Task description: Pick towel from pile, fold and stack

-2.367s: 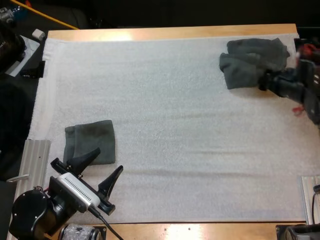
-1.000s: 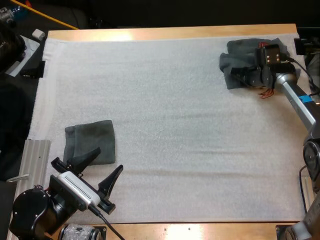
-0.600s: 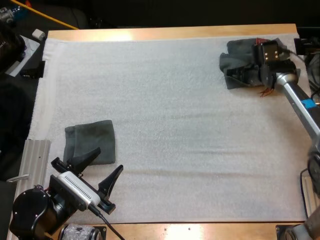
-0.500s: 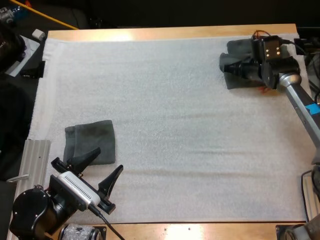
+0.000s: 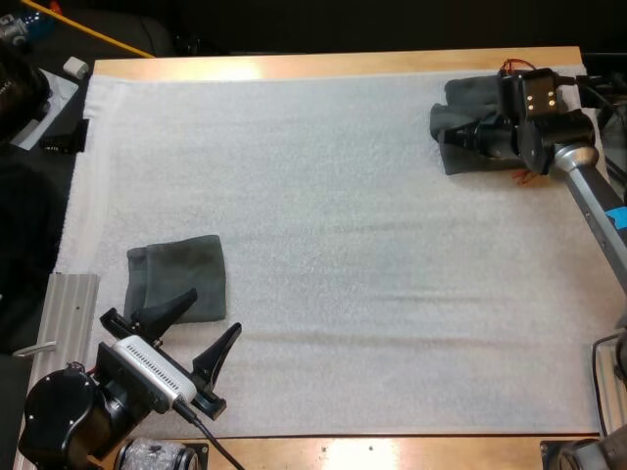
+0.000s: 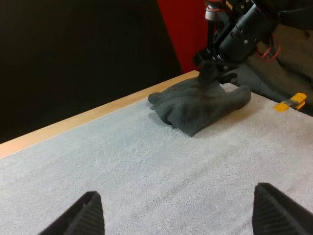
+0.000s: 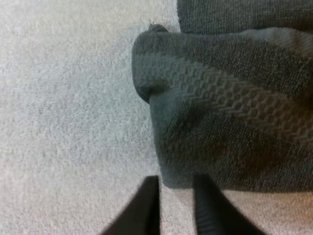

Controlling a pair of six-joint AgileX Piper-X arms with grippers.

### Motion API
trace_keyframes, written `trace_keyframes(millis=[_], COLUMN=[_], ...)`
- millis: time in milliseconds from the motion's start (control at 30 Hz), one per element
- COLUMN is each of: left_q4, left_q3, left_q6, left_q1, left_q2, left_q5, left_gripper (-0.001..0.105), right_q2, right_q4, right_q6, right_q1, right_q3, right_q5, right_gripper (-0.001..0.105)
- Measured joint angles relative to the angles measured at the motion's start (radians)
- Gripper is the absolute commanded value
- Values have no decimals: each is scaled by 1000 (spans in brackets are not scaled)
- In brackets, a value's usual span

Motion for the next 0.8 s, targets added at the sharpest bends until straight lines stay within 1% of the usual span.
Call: trace_keyframes(millis=[67,100,233,267,367,567,800], left_q4=[0,0,0,0,0,1,6], left_q3=[0,0,0,0,0,0,0], left_q6=[0,0,-6,-7,-10,-16,-19], left_q1=[0,0,0,0,0,0,0], left_q2=[0,0,0,0,0,0,5], left_q5=[0,0,0,0,0,0,0], left_gripper=[62,62,62,62,62,62,62], right_q2=[11,17,61,79,138,193,298], right_q4=[-2,-3,-24,-35,-49,-69,-77], right_q6=[0,0,-4,-4,-4,-4,-4], right_q1=[2,2,2,4,4,5,5], right_q3=[-2,-2,-5,-8,-9,-62,-69], right_q5=[6,6,6,6,6,28,63], right_gripper=[58,60,58,60,63,62,60])
